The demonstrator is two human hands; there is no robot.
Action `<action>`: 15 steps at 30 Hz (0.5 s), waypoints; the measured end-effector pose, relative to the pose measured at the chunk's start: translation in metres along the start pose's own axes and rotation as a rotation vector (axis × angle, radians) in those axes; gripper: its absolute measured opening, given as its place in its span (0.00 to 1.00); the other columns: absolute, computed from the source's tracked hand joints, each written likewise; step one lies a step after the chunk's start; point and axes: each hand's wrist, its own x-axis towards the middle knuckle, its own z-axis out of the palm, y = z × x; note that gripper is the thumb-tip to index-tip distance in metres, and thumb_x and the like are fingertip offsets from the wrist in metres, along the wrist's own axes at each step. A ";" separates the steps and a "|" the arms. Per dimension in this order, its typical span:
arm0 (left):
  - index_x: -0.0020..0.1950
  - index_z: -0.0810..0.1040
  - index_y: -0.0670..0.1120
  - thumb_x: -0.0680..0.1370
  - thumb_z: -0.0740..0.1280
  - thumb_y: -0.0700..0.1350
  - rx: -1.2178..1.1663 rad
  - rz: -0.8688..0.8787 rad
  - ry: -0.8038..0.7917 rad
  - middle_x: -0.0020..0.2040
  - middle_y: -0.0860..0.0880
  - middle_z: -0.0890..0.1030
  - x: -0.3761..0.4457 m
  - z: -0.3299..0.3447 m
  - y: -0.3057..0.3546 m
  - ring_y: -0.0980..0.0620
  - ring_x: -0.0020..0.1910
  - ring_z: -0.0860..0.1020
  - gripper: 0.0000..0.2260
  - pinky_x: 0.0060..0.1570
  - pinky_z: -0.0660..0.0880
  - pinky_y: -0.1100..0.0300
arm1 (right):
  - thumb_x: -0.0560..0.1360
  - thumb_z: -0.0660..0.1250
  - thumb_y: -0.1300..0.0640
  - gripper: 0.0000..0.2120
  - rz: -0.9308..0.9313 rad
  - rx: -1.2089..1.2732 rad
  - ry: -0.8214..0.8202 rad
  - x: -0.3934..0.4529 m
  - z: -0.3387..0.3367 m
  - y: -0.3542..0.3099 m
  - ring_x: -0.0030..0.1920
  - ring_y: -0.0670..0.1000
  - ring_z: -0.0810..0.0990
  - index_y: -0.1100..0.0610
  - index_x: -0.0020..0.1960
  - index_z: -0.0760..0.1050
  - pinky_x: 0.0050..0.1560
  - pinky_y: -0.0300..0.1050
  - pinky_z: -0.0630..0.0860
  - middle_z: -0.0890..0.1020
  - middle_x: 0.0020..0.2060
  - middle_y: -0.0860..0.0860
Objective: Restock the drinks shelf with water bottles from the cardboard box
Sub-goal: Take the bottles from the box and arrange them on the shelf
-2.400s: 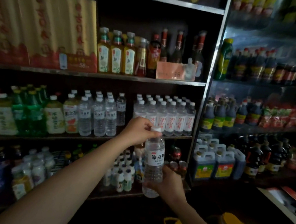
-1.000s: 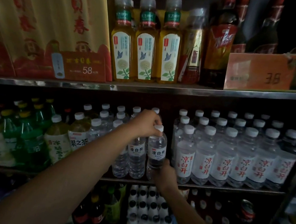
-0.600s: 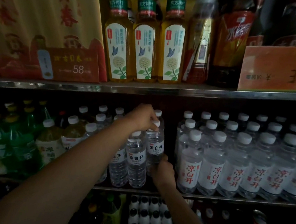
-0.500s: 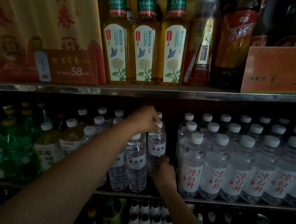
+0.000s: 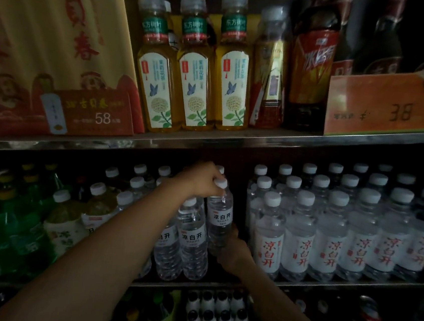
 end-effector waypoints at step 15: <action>0.72 0.67 0.45 0.78 0.64 0.55 0.039 -0.024 0.093 0.70 0.43 0.71 -0.121 -0.027 0.020 0.45 0.66 0.72 0.26 0.60 0.69 0.56 | 0.72 0.72 0.47 0.17 -0.127 0.025 0.100 -0.123 -0.055 -0.014 0.46 0.51 0.78 0.61 0.51 0.80 0.45 0.43 0.73 0.80 0.41 0.52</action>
